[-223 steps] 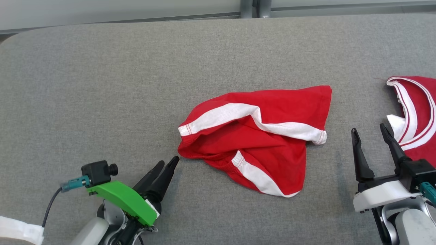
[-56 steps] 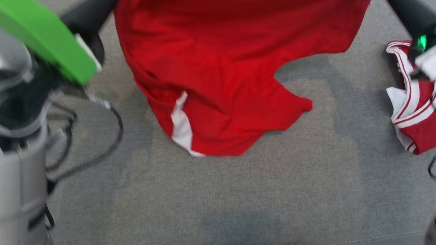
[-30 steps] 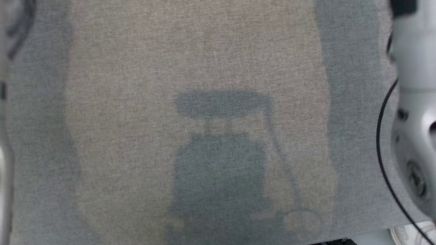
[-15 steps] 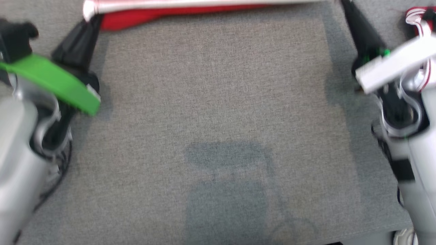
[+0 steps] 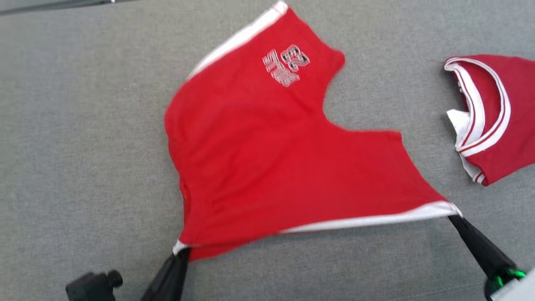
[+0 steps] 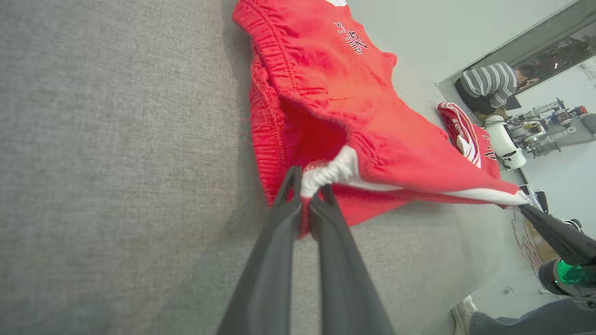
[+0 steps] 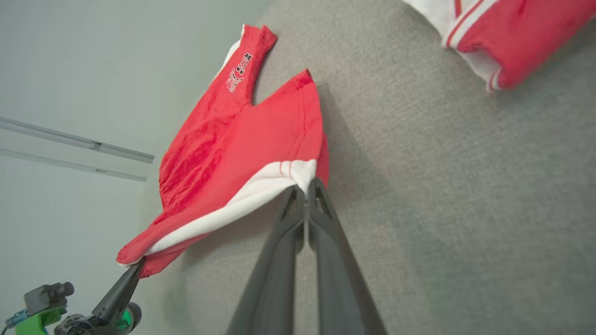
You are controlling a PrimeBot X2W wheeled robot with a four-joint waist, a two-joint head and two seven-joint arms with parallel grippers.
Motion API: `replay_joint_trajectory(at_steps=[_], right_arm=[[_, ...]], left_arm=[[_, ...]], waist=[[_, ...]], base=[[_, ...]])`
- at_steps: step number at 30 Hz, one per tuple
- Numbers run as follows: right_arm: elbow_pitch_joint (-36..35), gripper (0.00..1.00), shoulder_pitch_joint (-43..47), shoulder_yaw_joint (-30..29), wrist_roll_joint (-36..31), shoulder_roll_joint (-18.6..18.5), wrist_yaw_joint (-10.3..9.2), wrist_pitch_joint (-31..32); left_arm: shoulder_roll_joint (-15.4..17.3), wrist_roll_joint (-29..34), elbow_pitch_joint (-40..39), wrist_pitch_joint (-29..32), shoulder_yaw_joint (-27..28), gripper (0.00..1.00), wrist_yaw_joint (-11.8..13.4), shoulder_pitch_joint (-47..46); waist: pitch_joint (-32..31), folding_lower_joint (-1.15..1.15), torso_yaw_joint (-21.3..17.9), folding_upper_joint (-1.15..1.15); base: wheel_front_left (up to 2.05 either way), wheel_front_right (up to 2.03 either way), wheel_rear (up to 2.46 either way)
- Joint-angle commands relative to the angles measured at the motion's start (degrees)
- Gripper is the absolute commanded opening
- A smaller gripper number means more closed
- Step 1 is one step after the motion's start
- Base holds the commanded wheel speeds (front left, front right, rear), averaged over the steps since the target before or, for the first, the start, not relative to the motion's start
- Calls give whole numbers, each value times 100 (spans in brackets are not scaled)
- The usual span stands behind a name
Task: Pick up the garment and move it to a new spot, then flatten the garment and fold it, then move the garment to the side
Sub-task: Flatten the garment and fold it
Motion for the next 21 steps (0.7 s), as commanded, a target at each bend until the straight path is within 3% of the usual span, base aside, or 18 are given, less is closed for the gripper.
replay_joint_trajectory(at_steps=[1,5,8,11,15,21], right_arm=[[-282,0,297,-244,37,6,-11,84],[-763,0,509,-549,192,168,-11,338],[-785,0,-323,-666,269,375,-6,751],[-272,0,-1443,-709,109,511,-7,1140],[680,0,-3153,-821,-459,605,-7,1609],[1870,0,-5130,-799,-1497,677,-6,2091]], left_arm=[[46,-81,-230,-63,87,0,172,268],[49,-213,-764,-9,100,0,334,501],[27,-558,-1125,399,310,0,430,-1],[-37,-826,-1131,828,512,0,559,-687],[-57,-648,-814,1273,650,0,663,-1937],[-650,-619,275,1752,454,0,738,-3383]], waist=[[-236,1,112,17],[-107,1,180,17],[313,1,307,17],[749,1,446,17],[1204,1,750,17],[1571,1,1238,17]], base=[[0,0,0],[0,0,0],[0,0,0],[0,0,0],[0,0,0],[0,0,0]])
